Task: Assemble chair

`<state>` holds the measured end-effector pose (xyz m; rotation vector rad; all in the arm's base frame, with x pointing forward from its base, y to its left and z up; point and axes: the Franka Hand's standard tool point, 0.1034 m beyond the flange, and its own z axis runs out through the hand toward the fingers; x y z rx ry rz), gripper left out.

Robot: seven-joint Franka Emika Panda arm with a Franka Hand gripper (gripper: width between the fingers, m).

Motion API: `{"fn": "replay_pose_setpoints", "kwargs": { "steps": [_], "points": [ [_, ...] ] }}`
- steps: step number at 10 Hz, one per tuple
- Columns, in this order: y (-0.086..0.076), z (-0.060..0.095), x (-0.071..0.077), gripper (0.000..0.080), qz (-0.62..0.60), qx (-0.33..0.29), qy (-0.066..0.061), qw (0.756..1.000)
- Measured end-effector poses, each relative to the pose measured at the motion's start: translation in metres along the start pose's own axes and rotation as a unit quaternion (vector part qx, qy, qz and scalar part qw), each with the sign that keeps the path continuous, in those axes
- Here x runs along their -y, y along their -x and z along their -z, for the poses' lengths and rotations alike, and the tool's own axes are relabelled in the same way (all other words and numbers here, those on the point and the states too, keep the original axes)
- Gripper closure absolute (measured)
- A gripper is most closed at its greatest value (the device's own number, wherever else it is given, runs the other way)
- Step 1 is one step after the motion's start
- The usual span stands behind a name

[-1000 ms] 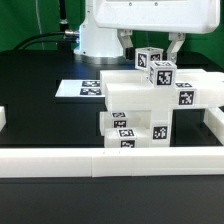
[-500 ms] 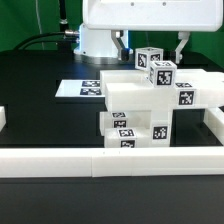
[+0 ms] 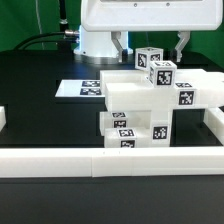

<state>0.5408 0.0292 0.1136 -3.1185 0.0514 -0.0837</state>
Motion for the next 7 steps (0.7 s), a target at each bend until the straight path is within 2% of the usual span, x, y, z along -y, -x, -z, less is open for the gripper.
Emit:
{"fn": "replay_pose_setpoints", "kwargs": {
  "steps": [3,6,7],
  "points": [
    [0.0001,0.0000,-0.0005,0.0150,0.090,0.002,0.008,0.996],
    [-0.0010,0.0000,-0.0030,0.0150,0.193,0.001,0.020,0.981],
    [-0.0018,0.0002,-0.0037,0.0276,0.232,0.000,0.026,0.972]
  ]
}}
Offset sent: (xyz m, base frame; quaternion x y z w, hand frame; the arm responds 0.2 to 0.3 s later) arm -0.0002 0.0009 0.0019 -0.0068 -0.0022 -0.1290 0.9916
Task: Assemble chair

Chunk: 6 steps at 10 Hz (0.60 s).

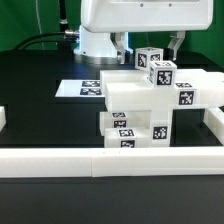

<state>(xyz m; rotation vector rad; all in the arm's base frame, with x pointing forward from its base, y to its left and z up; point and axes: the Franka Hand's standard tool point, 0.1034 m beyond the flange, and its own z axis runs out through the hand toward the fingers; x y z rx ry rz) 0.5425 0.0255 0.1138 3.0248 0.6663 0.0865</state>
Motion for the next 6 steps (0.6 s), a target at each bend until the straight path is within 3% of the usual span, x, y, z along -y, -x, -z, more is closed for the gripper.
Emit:
{"fn": "replay_pose_setpoints", "kwargs": {
  "steps": [1,2,3,6],
  "points": [
    [0.0001,0.0000,-0.0001,0.0429,0.000,0.000,0.000,1.000],
    [0.0001,0.0000,-0.0001,0.0429,-0.001,0.000,0.000,1.000],
    [0.0001,-0.0001,-0.0001,0.0528,-0.001,0.000,0.000,1.000],
    [0.0001,-0.0001,-0.0001,0.0528,-0.016,0.000,0.000,1.000]
  ]
}}
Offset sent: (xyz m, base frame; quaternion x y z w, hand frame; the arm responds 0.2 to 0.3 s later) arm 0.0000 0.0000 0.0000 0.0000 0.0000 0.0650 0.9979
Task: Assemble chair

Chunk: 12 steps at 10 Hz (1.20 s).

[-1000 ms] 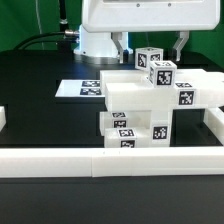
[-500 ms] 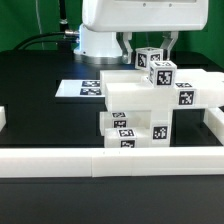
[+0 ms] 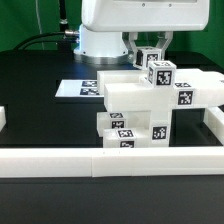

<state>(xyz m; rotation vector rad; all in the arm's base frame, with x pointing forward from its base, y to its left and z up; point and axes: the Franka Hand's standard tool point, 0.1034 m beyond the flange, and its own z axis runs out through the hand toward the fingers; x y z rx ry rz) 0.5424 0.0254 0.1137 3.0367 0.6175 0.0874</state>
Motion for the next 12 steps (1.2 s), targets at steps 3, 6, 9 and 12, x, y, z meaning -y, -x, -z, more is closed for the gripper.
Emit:
{"fn": "replay_pose_setpoints", "kwargs": {
  "steps": [3,6,9,12],
  "points": [
    [0.0020,-0.0020,-0.0011,0.0528,-0.119,0.000,-0.001,0.993],
    [0.0013,-0.0022,-0.0014,0.0528,-0.223,-0.005,-0.004,0.975],
    [0.0004,-0.0021,0.0007,0.0528,-0.330,-0.005,-0.007,0.944],
    [0.0015,-0.0025,-0.0010,0.0528,-0.429,-0.005,-0.014,0.903]
  ]
}}
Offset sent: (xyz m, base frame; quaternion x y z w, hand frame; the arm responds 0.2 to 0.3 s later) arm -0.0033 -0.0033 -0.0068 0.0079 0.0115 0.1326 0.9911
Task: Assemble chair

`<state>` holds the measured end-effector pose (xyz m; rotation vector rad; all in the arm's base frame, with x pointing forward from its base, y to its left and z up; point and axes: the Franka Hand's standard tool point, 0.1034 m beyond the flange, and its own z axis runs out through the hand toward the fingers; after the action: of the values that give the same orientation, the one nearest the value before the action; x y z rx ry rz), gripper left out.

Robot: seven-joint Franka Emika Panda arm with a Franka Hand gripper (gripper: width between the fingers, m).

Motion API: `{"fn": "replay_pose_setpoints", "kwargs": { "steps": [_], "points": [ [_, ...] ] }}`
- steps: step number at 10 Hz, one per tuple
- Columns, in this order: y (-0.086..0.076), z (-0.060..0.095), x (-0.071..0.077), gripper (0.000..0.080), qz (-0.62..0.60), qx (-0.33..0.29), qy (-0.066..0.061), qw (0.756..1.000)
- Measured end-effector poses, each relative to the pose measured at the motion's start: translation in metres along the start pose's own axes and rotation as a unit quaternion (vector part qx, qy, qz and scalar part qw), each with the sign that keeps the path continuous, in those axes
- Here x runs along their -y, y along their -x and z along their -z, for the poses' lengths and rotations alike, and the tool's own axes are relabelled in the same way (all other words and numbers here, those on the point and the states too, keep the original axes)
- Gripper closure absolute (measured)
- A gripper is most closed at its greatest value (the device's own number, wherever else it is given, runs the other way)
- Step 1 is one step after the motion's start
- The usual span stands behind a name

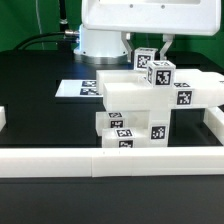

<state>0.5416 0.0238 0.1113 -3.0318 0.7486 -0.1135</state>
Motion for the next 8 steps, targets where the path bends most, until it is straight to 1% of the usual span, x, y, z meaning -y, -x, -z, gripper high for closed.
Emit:
{"fn": "replay_pose_setpoints", "kwargs": {
  "steps": [1,2,3,4,5,6,8],
  "points": [
    [0.0007,-0.0004,-0.0008,0.0528,-0.055,-0.001,-0.003,0.998],
    [0.0008,-0.0006,-0.0017,0.0528,-0.084,-0.004,-0.008,0.996],
    [0.0011,-0.0006,-0.0016,0.0528,-0.145,-0.003,-0.013,0.989],
    [0.0012,-0.0008,-0.0017,0.0528,-0.198,-0.002,-0.013,0.980],
    [0.0009,-0.0008,-0.0019,0.0528,-0.245,0.000,-0.018,0.969],
    [0.0005,-0.0008,-0.0021,0.0528,-0.275,0.002,-0.020,0.961],
    [0.0012,-0.0006,0.0008,0.0528,-0.352,0.003,-0.020,0.936]
  ]
}}
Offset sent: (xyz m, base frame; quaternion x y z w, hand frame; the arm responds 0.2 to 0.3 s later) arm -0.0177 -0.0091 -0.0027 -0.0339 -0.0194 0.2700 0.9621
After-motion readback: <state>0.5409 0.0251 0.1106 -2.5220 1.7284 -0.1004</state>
